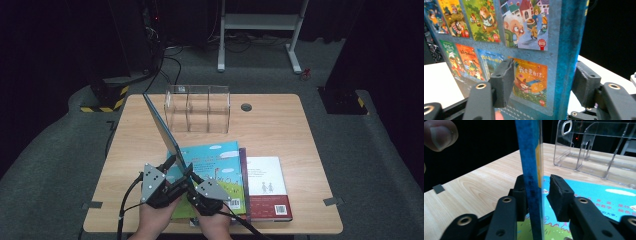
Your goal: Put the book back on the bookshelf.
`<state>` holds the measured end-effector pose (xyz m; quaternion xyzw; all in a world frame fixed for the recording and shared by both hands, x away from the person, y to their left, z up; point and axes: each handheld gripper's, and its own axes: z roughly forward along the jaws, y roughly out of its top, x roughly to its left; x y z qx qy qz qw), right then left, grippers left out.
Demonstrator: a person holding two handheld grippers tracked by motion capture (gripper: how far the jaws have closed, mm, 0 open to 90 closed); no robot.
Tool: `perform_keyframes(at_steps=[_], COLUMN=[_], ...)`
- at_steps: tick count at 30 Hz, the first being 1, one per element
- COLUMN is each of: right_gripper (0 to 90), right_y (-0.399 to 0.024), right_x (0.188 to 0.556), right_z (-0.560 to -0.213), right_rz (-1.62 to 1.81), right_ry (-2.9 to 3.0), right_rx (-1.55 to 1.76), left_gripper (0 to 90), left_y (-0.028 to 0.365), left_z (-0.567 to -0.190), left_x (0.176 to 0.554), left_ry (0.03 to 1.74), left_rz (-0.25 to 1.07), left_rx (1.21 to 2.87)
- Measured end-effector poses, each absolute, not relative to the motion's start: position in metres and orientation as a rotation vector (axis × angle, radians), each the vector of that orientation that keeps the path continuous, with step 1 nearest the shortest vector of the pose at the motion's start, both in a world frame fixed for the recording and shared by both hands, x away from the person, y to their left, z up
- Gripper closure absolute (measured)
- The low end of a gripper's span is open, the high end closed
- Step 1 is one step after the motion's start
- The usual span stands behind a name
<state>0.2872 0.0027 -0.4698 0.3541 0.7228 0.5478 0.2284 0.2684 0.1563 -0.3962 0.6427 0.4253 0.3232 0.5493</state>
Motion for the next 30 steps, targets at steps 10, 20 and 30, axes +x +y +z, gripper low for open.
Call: perform_keyframes(at_steps=[10, 20, 30], right_gripper=[62.8, 60.1, 59.6], right_y=[0.006, 0.006, 0.000], right_x=[0.286, 0.282, 0.274], right_z=[-0.472, -0.472, -0.468], right_rz=[1.524, 1.566, 1.578], right_ry=[2.037, 2.087, 2.081], right_rx=[0.954, 0.923, 0.913], left_gripper=[52.5, 61.0, 74.6], left_y=[0.160, 0.165, 0.189], left_z=[-0.400, -0.402, -0.405], left_x=[0.264, 0.259, 0.254], left_ry=[1.026, 1.048, 1.137], left_rz=[0.774, 0.810, 0.945], left_rx=[1.482, 1.468, 1.381])
